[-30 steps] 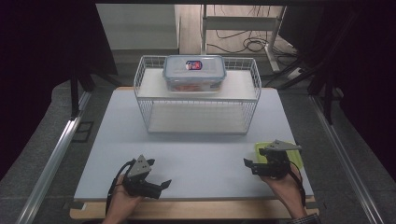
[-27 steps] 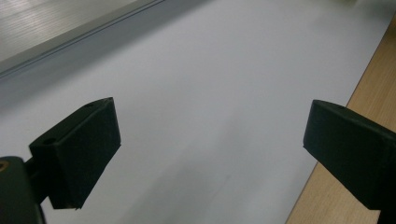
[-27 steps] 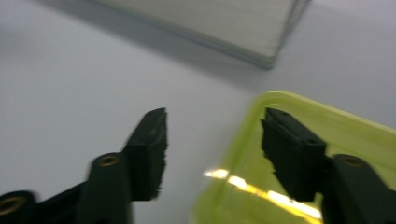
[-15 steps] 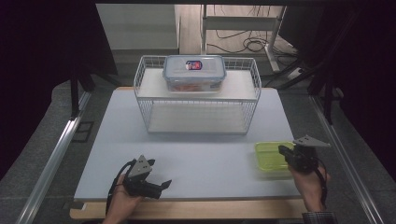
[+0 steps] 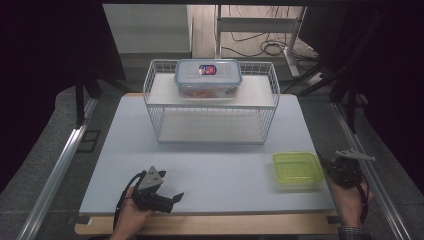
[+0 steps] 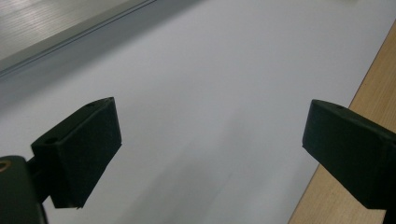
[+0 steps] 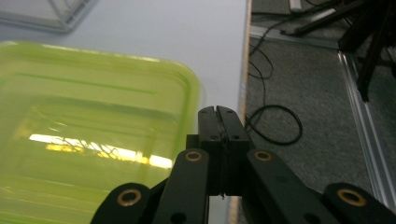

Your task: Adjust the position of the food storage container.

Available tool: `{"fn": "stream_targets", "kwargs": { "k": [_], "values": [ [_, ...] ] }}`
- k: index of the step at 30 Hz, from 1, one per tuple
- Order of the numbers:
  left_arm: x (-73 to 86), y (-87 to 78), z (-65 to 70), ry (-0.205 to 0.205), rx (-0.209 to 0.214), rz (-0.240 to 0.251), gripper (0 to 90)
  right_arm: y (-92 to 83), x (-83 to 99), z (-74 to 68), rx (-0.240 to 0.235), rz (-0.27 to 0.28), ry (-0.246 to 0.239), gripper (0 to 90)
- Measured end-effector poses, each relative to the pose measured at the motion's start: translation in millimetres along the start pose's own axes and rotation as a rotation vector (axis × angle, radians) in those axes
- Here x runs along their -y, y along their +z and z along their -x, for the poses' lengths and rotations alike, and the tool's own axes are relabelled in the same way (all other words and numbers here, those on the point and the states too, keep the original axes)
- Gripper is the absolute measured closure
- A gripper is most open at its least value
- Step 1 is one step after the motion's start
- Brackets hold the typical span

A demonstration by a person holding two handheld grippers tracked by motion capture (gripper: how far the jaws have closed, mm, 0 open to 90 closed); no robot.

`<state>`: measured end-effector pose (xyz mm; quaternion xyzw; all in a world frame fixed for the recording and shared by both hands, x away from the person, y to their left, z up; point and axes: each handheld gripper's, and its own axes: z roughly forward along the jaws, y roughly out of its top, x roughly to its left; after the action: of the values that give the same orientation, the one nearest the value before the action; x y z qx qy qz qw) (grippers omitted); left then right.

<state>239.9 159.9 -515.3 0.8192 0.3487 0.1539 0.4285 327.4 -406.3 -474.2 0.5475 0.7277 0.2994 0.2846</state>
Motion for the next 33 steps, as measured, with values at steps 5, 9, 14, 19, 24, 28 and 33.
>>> {"fn": "stream_targets", "kwargs": {
  "k": [5, 9, 14, 19, 24, 28, 33],
  "values": [
    [-0.2, 0.2, 0.3, 0.003, -0.002, -0.003, 4.7, 5.0, 3.7, 1.1, -0.016, -0.033, 0.009, 89.3],
    [-0.2, 0.1, 0.4, 0.005, -0.003, -0.004, 4.8, 7.1, 2.4, -4.7, -0.053, -0.046, 0.01, 89.3],
    [-0.3, 0.1, 0.7, 0.007, -0.003, -0.005, 4.8, 11.0, 1.0, -18.0, -0.095, -0.065, -0.007, 89.3],
    [-0.3, 0.3, 1.0, 0.009, -0.004, -0.007, 4.8, 12.5, -1.6, -32.0, -0.13, -0.076, -0.022, 89.4],
    [-0.4, 0.2, 1.0, 0.008, -0.004, -0.006, 4.8, 13.2, -3.2, -43.3, -0.162, -0.083, -0.047, 89.4],
    [-0.4, 0.5, 1.4, 0.008, -0.003, -0.007, 4.8, 13.8, -4.3, -52.4, -0.187, -0.092, -0.06, 89.4],
    [-0.6, 1.1, 2.0, 0.008, 0.0, -0.007, 4.9, 16.0, -6.4, -68.4, -0.214, -0.102, -0.093, 89.4]
  ]
}}
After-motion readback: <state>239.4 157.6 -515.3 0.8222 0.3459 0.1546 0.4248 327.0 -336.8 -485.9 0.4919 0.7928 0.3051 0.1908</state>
